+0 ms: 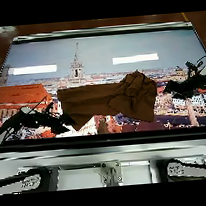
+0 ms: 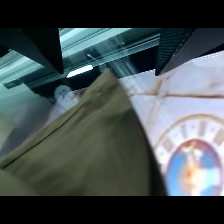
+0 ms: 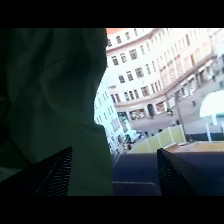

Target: Fold the shirts.

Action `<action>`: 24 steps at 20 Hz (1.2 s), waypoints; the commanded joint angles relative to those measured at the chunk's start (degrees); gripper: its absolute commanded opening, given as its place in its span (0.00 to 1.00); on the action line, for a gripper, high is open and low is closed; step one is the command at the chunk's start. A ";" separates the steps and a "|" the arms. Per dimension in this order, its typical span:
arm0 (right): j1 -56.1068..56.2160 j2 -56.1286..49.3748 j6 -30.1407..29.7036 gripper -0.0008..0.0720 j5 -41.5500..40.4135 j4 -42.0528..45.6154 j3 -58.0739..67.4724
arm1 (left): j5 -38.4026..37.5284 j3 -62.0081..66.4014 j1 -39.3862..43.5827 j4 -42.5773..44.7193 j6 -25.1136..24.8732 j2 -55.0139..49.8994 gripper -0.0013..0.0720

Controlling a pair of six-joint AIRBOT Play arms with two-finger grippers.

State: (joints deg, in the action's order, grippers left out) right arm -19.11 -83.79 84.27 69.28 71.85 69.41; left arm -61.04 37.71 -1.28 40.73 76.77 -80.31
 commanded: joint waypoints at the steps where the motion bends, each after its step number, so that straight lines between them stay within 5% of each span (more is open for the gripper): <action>1: 0.37 0.02 -0.57 0.89 -1.44 -1.53 -0.68 | 6.82 -1.36 3.50 -5.95 -0.63 -1.07 0.94; 3: 0.35 0.02 -0.55 0.89 -2.47 -1.49 -0.68 | 7.96 -1.36 5.75 -9.09 -0.44 -2.71 0.92; 4: 0.35 0.02 -0.44 0.89 -2.80 -1.53 -0.68 | 8.57 -1.33 6.73 -10.82 -0.07 -3.48 0.82; 6: 0.35 -0.13 -0.26 0.89 -3.32 -1.57 -0.70 | 10.23 -1.33 7.87 -14.23 -0.09 -4.31 0.36; 9: 0.35 -1.97 -0.28 0.89 -3.30 -1.68 -0.74 | 10.05 -1.01 7.30 -15.08 -2.29 -3.96 0.08; 24: 4.02 -16.70 -2.97 0.88 -19.76 -19.34 -0.72 | 6.73 -0.92 5.22 -14.62 -4.33 12.57 0.08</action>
State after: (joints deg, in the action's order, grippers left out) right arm -16.97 -98.94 81.73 54.33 53.67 68.75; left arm -53.28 36.73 3.99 26.15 72.55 -69.78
